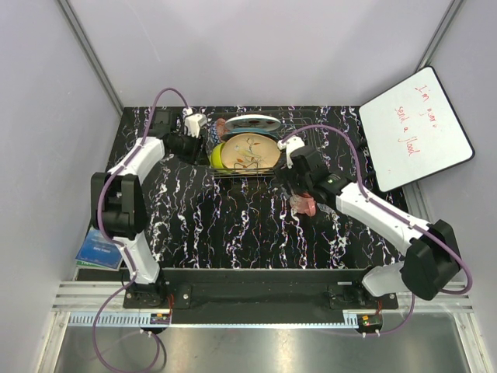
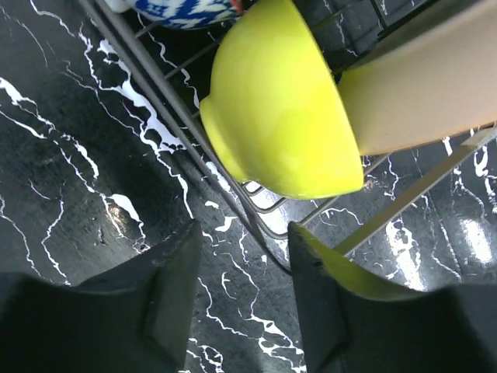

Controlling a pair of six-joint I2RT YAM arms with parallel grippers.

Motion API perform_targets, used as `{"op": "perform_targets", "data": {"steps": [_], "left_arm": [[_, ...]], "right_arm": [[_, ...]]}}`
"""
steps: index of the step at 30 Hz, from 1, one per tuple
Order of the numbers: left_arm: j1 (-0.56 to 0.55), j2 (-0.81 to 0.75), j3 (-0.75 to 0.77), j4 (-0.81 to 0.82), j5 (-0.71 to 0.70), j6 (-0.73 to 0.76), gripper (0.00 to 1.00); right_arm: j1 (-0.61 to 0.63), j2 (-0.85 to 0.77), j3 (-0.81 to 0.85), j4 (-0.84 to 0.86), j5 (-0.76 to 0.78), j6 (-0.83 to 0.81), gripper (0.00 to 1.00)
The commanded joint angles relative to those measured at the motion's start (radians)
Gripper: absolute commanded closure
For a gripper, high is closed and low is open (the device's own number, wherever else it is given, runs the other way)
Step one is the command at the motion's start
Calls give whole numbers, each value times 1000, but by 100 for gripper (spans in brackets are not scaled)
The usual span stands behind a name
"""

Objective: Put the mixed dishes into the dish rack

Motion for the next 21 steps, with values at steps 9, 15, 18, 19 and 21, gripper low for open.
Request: {"op": "perform_targets", "data": {"steps": [9,15,18,19,21], "left_arm": [[19,-82,-107,-61,-153,187,66],[19,-111,-155,-75,-176,241,69],[21,-137,-185,-87,-187,279,70],[21,-149,-202,-90,-190,287,70],[21,-168,-216,-101,-188,311,70]], "right_arm": [[-2,98,40,-92,-72,105,22],[-2,147,43,-100,-94,130,29],[-2,178,54,-99,-109,138,34],[-2,186,63,-97,-112,139,37],[-2,203,71,-99,-117,144,43]]}}
